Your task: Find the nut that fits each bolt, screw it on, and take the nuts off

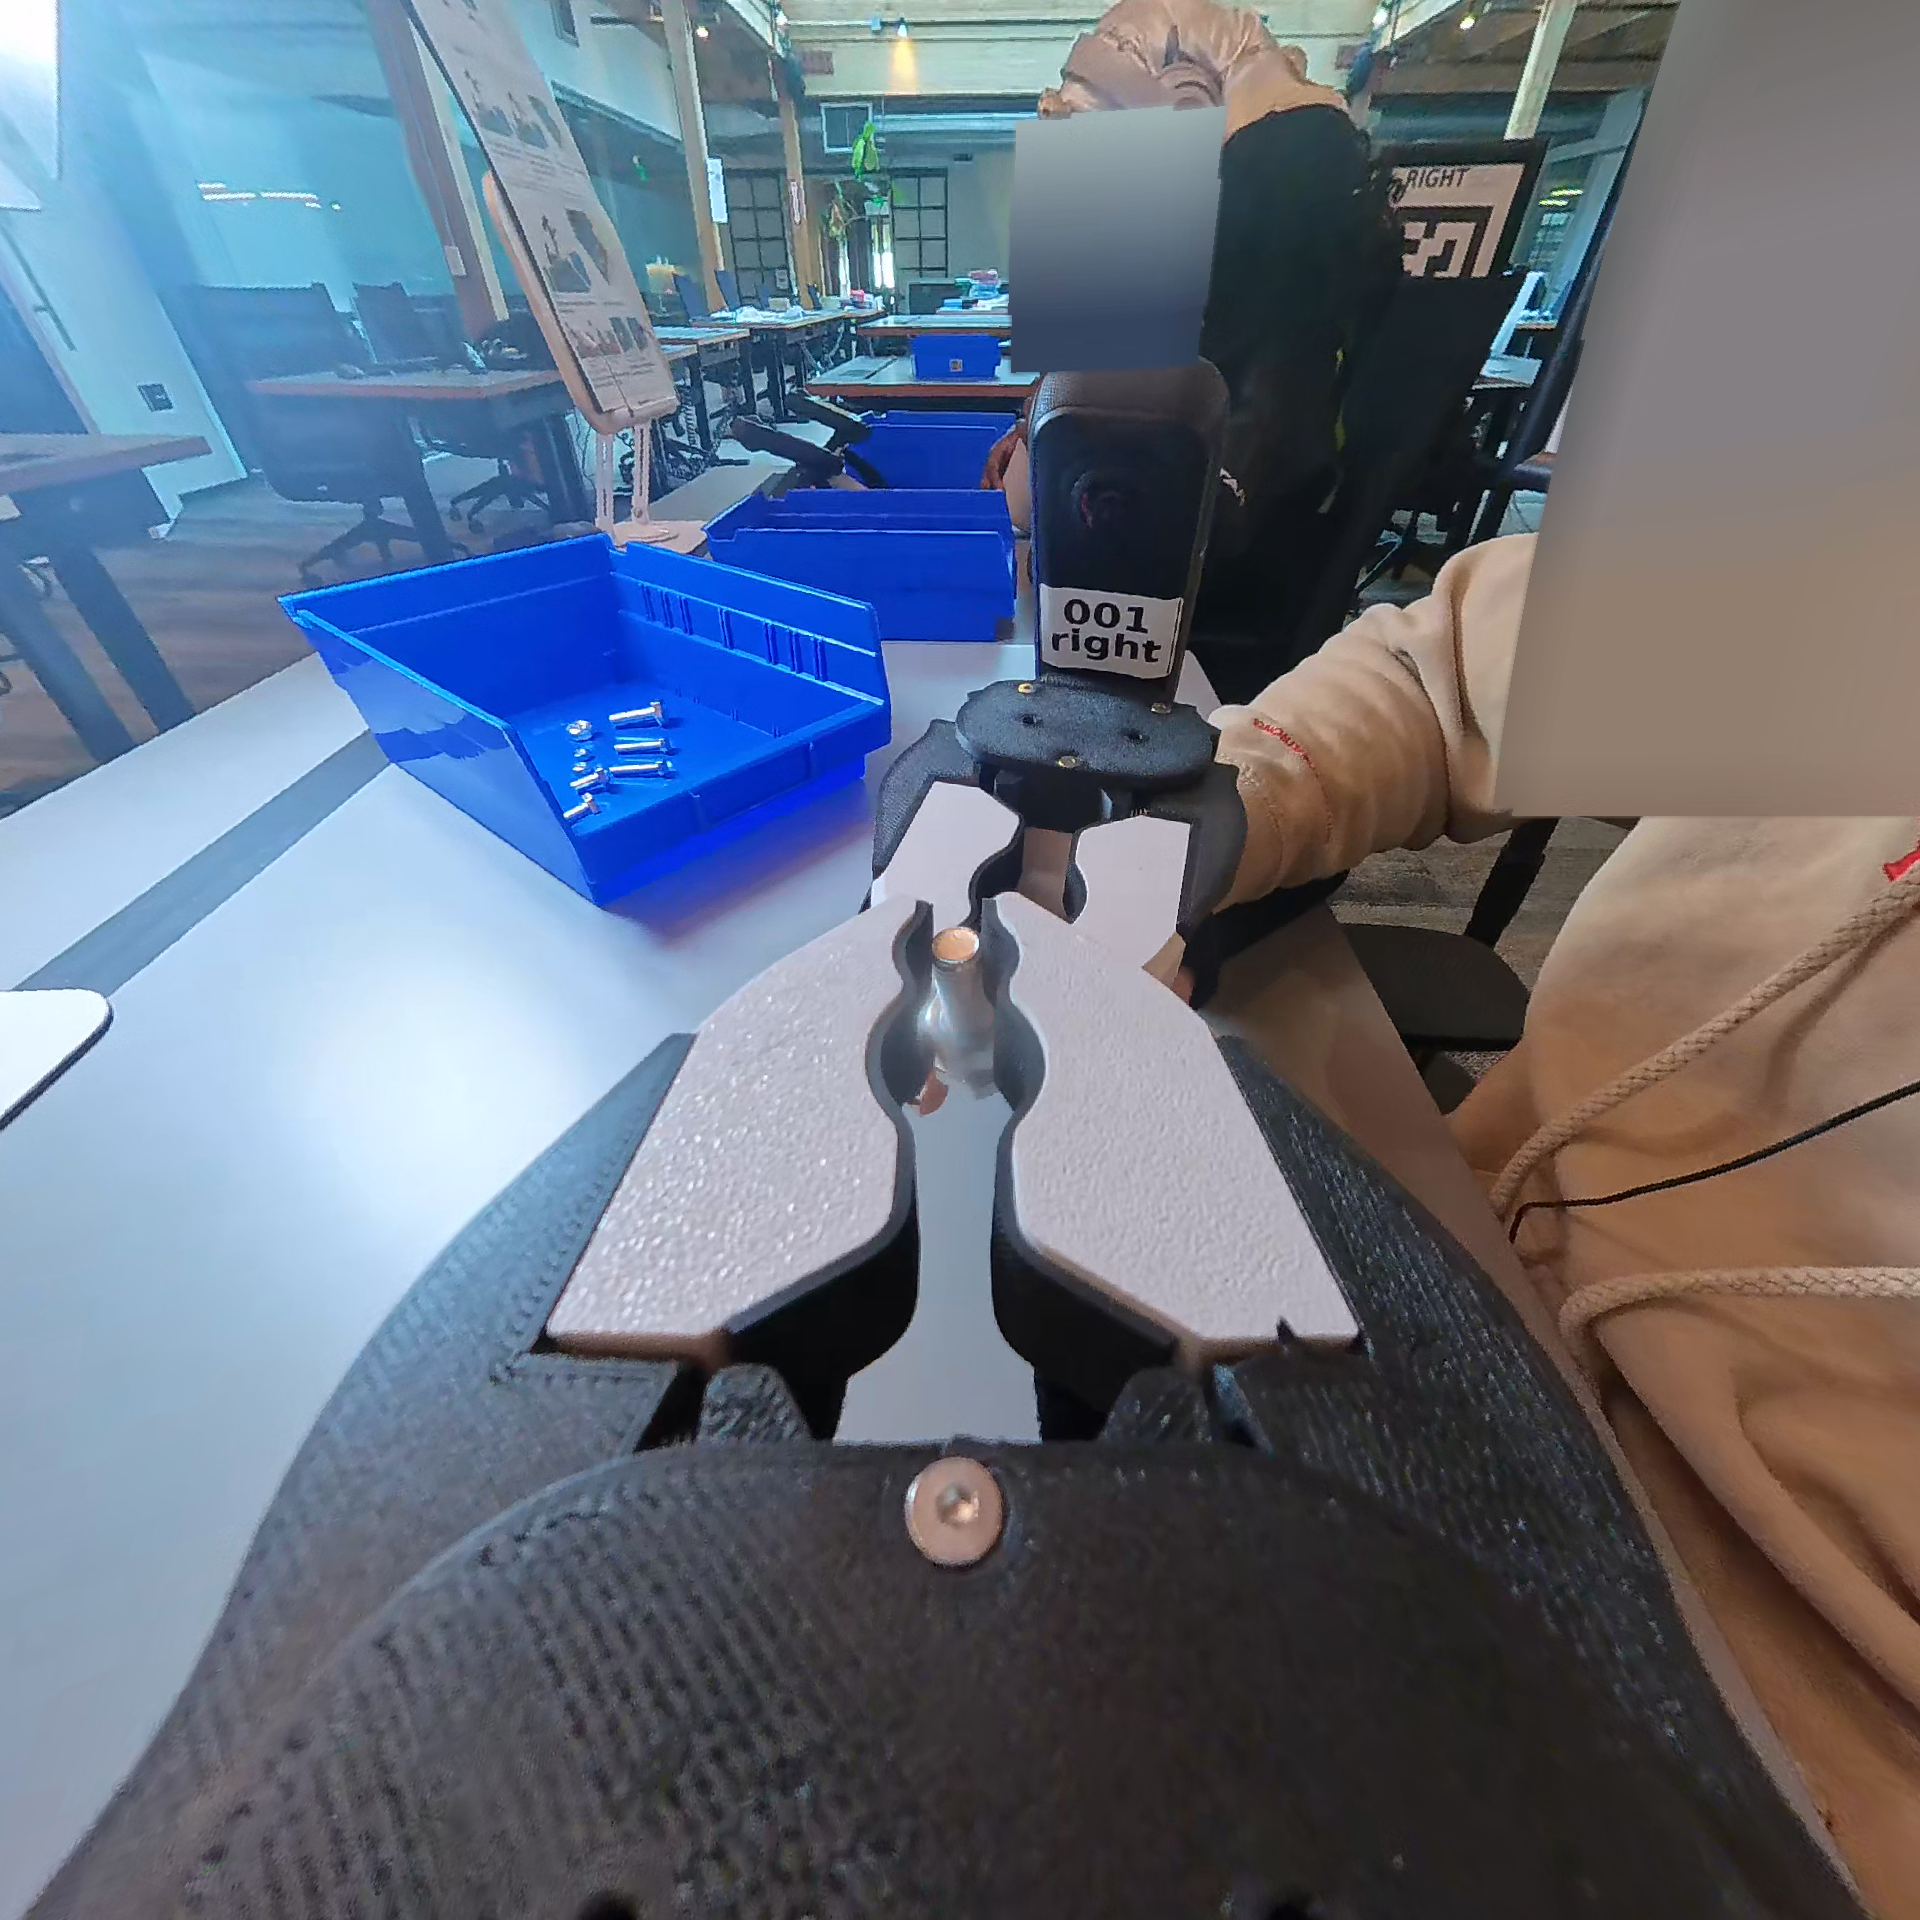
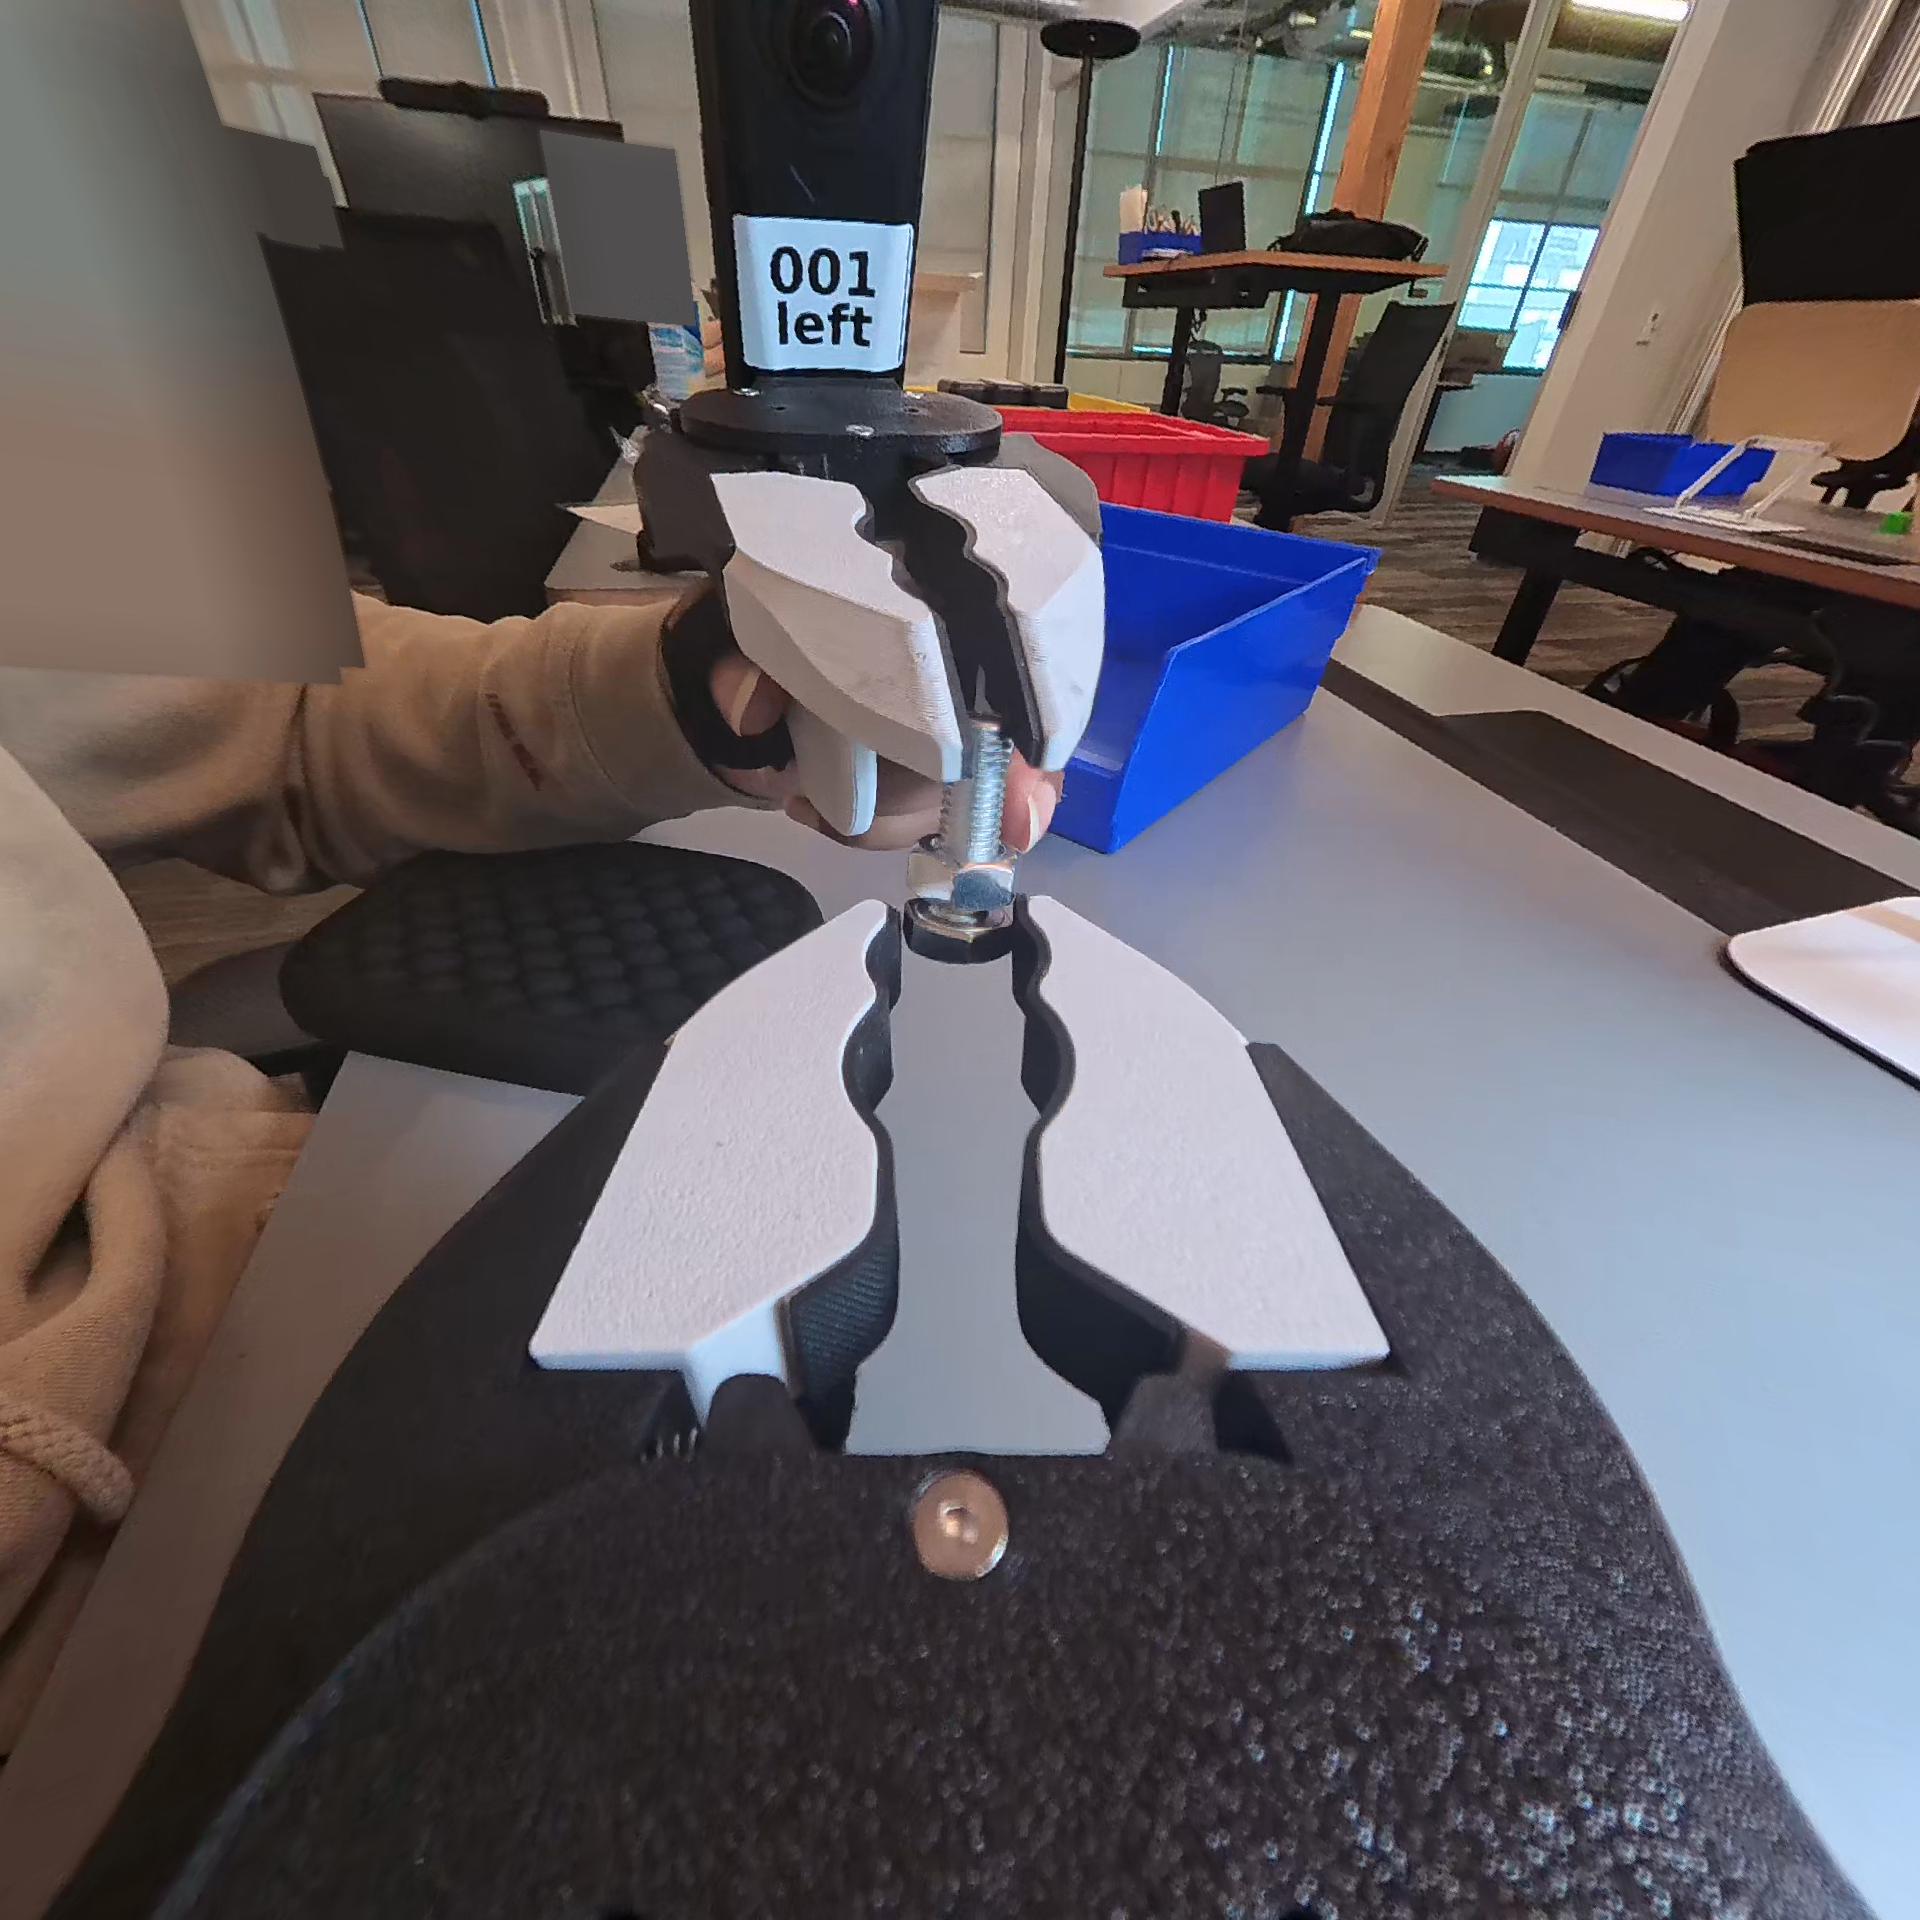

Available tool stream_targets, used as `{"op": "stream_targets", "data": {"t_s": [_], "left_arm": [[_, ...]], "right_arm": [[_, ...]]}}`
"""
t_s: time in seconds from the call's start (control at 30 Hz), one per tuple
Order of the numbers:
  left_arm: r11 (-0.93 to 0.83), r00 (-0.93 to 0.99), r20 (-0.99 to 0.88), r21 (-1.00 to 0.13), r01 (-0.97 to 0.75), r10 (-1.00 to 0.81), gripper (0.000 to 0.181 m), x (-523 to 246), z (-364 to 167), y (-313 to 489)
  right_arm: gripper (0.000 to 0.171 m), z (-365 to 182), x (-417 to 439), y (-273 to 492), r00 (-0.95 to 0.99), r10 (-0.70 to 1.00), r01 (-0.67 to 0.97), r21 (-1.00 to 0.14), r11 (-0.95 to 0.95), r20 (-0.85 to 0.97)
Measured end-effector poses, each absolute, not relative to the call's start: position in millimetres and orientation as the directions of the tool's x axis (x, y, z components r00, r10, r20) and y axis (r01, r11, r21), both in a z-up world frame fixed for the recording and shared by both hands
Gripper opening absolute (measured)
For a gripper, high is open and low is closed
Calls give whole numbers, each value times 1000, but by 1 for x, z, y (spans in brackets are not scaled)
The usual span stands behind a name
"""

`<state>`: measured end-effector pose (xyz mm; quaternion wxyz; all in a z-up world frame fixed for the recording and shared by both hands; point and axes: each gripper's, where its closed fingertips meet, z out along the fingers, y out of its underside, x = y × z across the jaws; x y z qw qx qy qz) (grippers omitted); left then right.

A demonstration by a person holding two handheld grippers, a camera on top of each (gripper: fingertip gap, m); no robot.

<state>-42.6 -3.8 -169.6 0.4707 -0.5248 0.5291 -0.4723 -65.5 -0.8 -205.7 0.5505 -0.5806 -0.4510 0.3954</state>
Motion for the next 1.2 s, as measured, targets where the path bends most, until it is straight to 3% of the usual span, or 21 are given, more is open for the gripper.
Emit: {"op": "stream_targets", "data": {"t_s": [0.53,0.63,0.77,0.93,1.0,1.03,1.2], "left_arm": [[22,31,-25,-997,-69,-999,10,-43,-164,-1],[-36,0,36,-998,-45,-999,37,-44,-162,-2],[-40,-14,41,-996,-80,-999,44,-40,-171,-6],[-60,-37,64,-993,-103,-997,36,-40,-178,-11],[-84,-87,89,-995,-59,-992,11,-49,-170,-15],[-96,-83,100,-994,-42,-992,11,-51,-168,-14],[-88,17,88,-995,-51,-996,34,-47,-175,0]], "right_arm": [[18,-204,-63,2,270,962,57,-997,-49,-32],[18,-200,-61,1,248,966,17,-997,-79,-72],[18,-195,-62,-4,204,972,-23,-994,-111,-113],[18,-194,-55,6,236,958,-50,-987,-153,-161],[18,-193,-46,21,283,932,-88,-974,-207,-224],[18,-194,-42,27,299,924,-95,-971,-221,-240],[18,-201,-53,17,271,942,-33,-980,-194,-196]]}}
